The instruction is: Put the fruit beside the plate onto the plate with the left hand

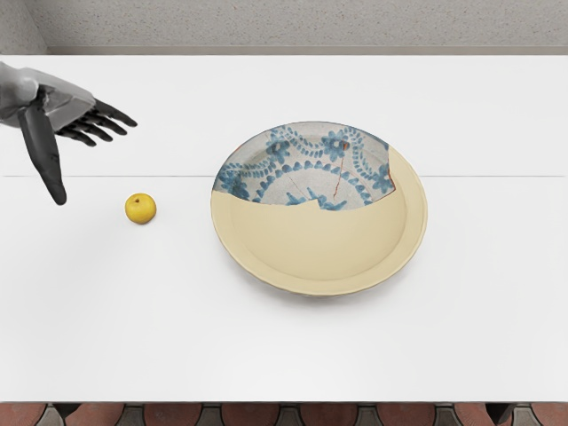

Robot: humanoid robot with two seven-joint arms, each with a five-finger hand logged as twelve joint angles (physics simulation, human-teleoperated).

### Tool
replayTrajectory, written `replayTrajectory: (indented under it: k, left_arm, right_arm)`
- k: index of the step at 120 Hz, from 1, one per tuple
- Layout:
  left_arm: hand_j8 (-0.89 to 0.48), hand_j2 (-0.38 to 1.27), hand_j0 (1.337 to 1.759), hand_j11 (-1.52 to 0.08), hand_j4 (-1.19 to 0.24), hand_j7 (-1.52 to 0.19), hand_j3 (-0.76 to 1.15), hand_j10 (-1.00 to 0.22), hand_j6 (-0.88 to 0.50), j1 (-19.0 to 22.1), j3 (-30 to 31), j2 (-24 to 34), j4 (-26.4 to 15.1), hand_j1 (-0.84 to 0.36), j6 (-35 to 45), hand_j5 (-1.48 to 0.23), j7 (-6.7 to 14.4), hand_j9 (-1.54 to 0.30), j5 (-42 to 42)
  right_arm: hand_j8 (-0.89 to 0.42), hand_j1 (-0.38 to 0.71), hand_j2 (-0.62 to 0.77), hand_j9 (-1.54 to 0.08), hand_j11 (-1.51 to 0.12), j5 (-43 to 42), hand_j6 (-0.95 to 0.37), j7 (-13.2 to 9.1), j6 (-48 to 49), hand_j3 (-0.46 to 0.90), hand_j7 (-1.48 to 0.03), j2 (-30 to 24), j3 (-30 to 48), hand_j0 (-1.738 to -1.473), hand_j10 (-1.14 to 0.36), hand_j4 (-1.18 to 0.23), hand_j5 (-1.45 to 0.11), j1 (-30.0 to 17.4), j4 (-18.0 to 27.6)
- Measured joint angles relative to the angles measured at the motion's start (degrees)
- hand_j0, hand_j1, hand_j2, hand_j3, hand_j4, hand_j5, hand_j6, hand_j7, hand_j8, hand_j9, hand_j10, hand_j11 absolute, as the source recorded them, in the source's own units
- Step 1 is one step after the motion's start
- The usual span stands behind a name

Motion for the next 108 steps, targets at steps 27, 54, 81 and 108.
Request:
replayTrajectory:
  k: [27, 54, 81, 108]
  left_arm:
    - [-0.02, 0.00, 1.658, -0.03, -0.02, -0.03, 0.00, -0.02, -0.02, 0.4, -1.0, -0.8, 0.0, 0.32, 0.0, -0.03, 0.0, -0.03, 0.0]
    - [-0.02, 0.00, 1.658, -0.03, -0.02, -0.03, 0.00, -0.02, -0.02, 2.4, -1.8, -1.3, 0.7, 0.32, 0.0, -0.03, 0.1, -0.03, 0.2]
    - [-0.02, 0.00, 1.658, -0.02, -0.02, -0.02, 0.00, -0.02, -0.02, 1.3, 0.2, -6.5, 0.4, 0.33, 0.0, -0.02, 0.5, -0.02, 2.9]
    - [-0.01, 0.00, 1.658, -0.02, -0.01, -0.02, 0.00, -0.01, -0.01, 5.9, -1.3, -9.2, -4.5, 0.33, 19.9, -0.02, 13.2, -0.02, -9.1]
  right_arm:
    - [-0.01, -0.34, 0.00, -0.01, -0.01, 0.1, -0.01, 0.0, 0.0, 0.00, -0.01, 0.0, 0.1, -1.658, -0.01, -0.01, -0.01, 0.0, -0.2]
    - [-0.01, -0.34, 0.00, -0.01, -0.01, 0.1, -0.01, 0.0, 0.0, 0.00, -0.01, 0.0, 0.1, -1.658, -0.01, -0.01, -0.01, 0.0, -0.2]
    - [-0.01, -0.34, 0.00, -0.01, -0.01, 0.1, -0.01, 0.0, 0.0, 0.00, -0.01, 0.0, 0.1, -1.658, -0.01, -0.01, -0.01, 0.0, -0.2]
    - [-0.01, -0.34, 0.00, -0.01, -0.01, 0.1, -0.01, 0.0, 0.0, 0.00, -0.01, 0.0, 0.1, -1.658, -0.01, -0.01, -0.01, 0.0, -0.3]
